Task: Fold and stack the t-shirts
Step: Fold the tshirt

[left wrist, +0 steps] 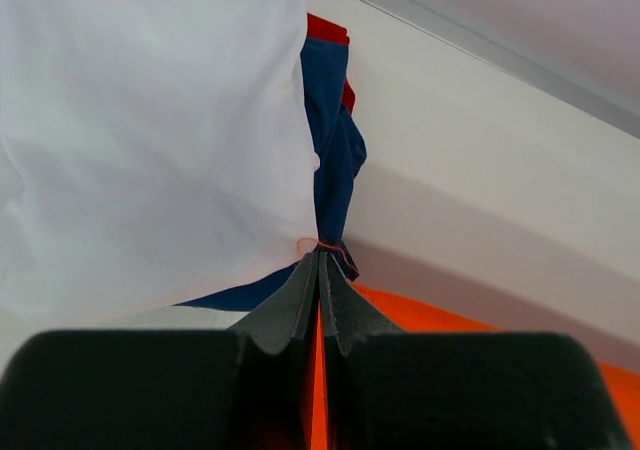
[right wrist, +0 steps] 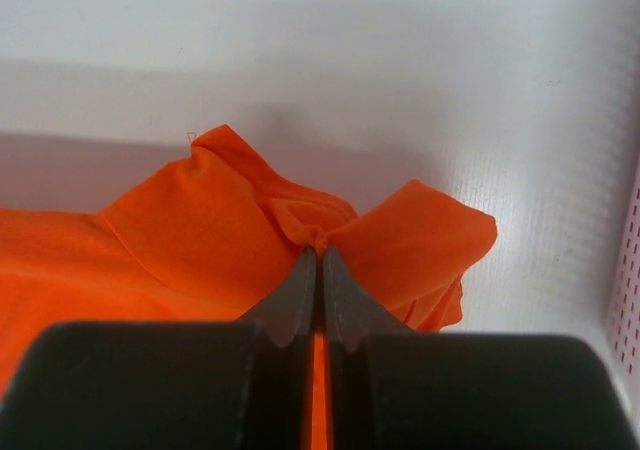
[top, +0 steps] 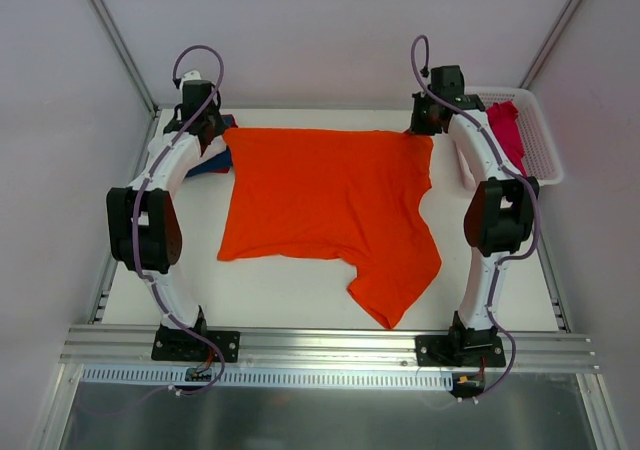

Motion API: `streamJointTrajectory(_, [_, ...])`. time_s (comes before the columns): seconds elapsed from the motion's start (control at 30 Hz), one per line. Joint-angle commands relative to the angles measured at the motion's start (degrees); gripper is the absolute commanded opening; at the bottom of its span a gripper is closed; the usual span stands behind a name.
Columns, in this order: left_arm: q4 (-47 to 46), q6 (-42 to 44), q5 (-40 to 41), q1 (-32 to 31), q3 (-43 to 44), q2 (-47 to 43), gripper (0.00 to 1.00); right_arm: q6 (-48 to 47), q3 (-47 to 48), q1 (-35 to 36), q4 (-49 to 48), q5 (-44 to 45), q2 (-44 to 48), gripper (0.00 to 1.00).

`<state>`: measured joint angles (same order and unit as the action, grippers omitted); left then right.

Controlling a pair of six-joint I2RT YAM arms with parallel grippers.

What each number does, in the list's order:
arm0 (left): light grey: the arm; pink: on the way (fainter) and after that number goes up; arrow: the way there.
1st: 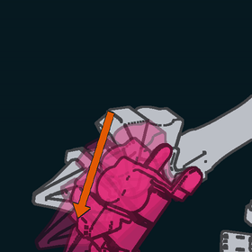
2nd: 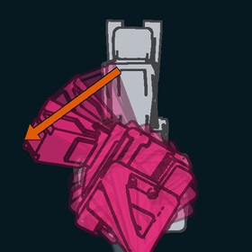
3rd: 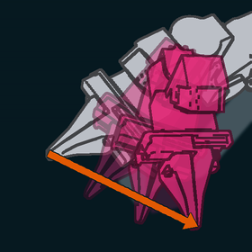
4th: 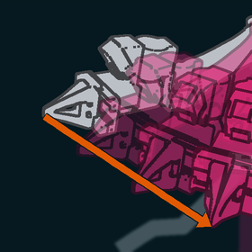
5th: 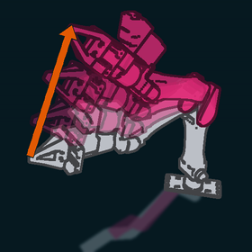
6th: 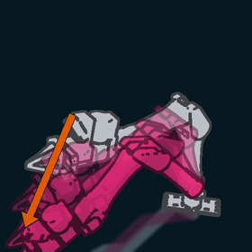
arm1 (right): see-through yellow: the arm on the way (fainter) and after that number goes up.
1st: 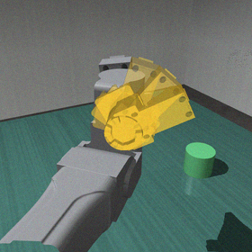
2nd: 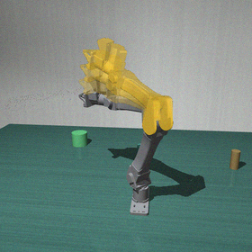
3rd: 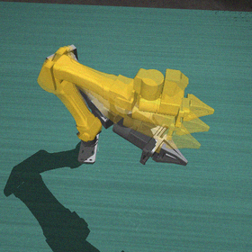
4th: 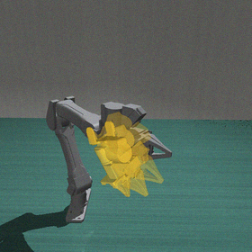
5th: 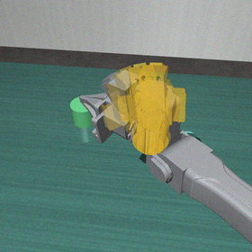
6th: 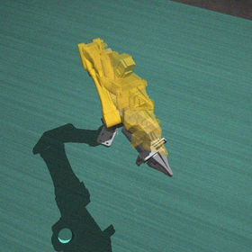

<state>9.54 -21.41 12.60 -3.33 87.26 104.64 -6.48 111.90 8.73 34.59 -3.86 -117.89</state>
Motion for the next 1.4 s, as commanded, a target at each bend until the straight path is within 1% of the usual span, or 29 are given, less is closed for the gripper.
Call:
streamJointTrajectory(0.0, [-0.05,-0.47,1.02,0.96,-2.27,-2.77,0.00,-0.99,-2.89,0.23,1.71,2.19,3.36,0.00])
streamJointTrajectory(0.2, [-0.14,-1.97,0.67,0.87,-8.33,-6.29,0.00,-0.11,-11.08,1.64,0.48,2.36,8.46,0.00])
streamJointTrajectory(0.37, [-0.40,-2.59,1.20,0.35,-13.43,-9.44,0.00,0.24,-19.59,3.83,-1.19,3.33,14.60,0.00])
streamJointTrajectory(0.53, [-0.49,-2.76,1.73,0.26,-17.12,-12.00,0.00,0.94,-24.70,5.50,-1.81,3.51,19.44,0.00])
streamJointTrajectory(0.57, [-0.49,-2.76,1.64,0.17,-17.48,-12.26,0.00,1.12,-25.93,6.12,-1.81,5.42,20.49,0.00])
streamJointTrajectory(0.63, [-0.58,-2.85,1.46,0.08,-18.26,-12.53,0.00,1.21,-27.16,6.73,-1.72,5.79,21.55,0.00])
streamJointTrajectory(0.93, [-1.01,-2.85,1.64,-1.06,-20.55,-11.30,0.00,2.70,-33.58,9.90,-3.30,6.23,22.09,0.00])
streamJointTrajectory(1.37, [-1.45,-2.85,1.20,-2.20,-21.34,-7.79,0.00,4.72,-38.15,11.48,-5.06,5.79,20.50,0.00])
